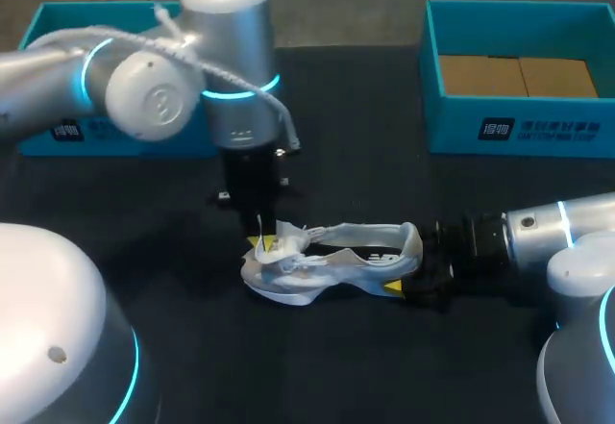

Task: Take the shoe out of the shoebox, open the shoe tongue, remove and reinsert the insole, then place the shoe into the shoebox

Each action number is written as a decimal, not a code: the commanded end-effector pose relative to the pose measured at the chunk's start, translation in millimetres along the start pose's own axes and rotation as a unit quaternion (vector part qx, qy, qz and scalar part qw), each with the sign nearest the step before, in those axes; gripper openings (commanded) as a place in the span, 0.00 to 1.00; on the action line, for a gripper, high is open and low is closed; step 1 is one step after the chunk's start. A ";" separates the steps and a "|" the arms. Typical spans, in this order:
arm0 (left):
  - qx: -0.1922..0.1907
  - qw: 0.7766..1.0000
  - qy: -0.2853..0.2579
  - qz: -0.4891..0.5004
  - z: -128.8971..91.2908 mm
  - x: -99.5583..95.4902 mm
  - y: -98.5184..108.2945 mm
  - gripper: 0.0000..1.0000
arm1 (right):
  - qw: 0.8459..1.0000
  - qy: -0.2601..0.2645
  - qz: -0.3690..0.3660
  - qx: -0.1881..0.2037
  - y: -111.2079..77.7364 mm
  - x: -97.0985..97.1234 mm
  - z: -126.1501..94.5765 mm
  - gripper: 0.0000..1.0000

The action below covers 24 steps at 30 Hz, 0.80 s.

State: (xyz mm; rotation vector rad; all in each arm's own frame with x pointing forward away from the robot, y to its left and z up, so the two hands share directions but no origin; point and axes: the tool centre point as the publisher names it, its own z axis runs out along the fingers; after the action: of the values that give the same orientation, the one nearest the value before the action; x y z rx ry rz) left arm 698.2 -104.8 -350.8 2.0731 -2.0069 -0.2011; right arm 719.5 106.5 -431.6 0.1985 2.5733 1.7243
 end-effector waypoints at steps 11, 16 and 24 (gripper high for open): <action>0.000 0.991 0.129 0.016 14.8 -11.8 0.5 0.24 | 1.000 0.000 0.000 0.002 -0.6 1.0 2.1 0.00; 0.011 0.988 0.152 0.028 0.9 -20.3 6.7 0.42 | 1.000 0.000 0.000 0.002 -0.6 1.0 2.1 0.00; 0.049 0.980 0.173 0.084 -48.4 -12.9 28.1 0.46 | 1.000 0.000 0.000 0.002 -0.6 1.0 2.1 0.00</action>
State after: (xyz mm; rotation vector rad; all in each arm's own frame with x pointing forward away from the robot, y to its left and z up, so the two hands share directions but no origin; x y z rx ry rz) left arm 696.5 -101.9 -321.3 1.8282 -1.9983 0.1755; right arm 719.5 106.3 -431.8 0.1988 2.5737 1.7238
